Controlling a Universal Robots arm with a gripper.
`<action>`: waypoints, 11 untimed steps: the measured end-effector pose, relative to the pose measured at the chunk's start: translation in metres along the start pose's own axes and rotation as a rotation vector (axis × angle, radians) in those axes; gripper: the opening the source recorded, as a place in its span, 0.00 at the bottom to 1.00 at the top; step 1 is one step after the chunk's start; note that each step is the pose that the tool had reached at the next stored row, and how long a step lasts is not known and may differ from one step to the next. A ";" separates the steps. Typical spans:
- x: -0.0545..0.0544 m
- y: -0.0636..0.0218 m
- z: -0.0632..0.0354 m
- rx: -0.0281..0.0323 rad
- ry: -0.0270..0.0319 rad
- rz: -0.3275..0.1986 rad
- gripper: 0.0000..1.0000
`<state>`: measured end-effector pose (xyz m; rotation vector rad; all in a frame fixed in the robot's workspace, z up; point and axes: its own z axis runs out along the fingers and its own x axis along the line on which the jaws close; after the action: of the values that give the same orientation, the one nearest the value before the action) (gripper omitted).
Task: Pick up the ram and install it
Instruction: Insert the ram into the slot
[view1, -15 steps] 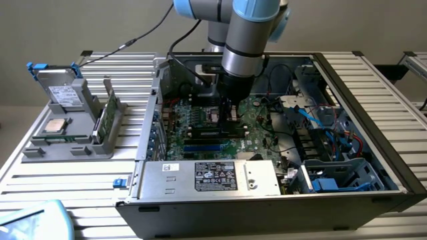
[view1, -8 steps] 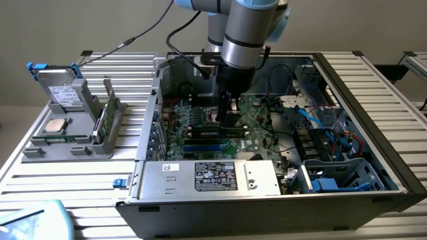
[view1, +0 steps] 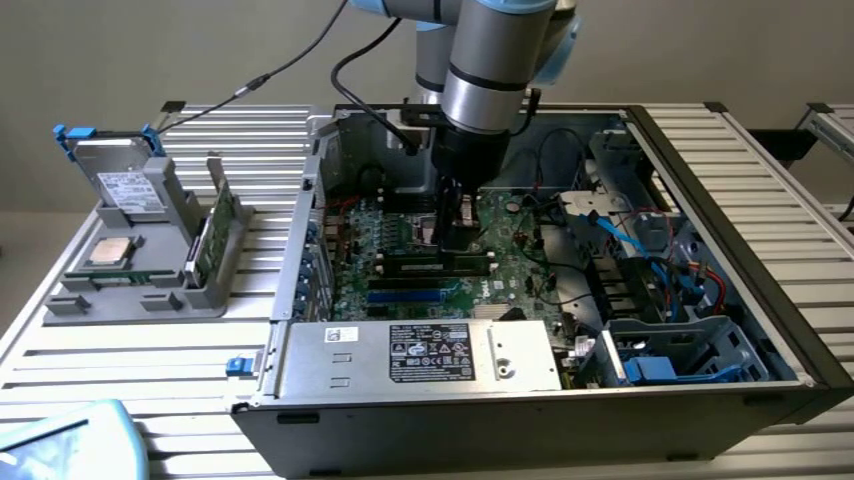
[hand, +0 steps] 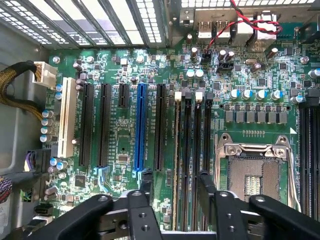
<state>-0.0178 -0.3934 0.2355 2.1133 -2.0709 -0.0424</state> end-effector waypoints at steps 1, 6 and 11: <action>0.000 0.0000 0.0000 0.0000 0.0000 0.000 0.43; 0.000 0.0000 0.0000 0.0000 0.0000 0.000 0.19; 0.000 0.0000 0.0000 -0.0001 0.0001 0.000 0.10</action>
<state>-0.0178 -0.3934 0.2355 2.1132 -2.0708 -0.0424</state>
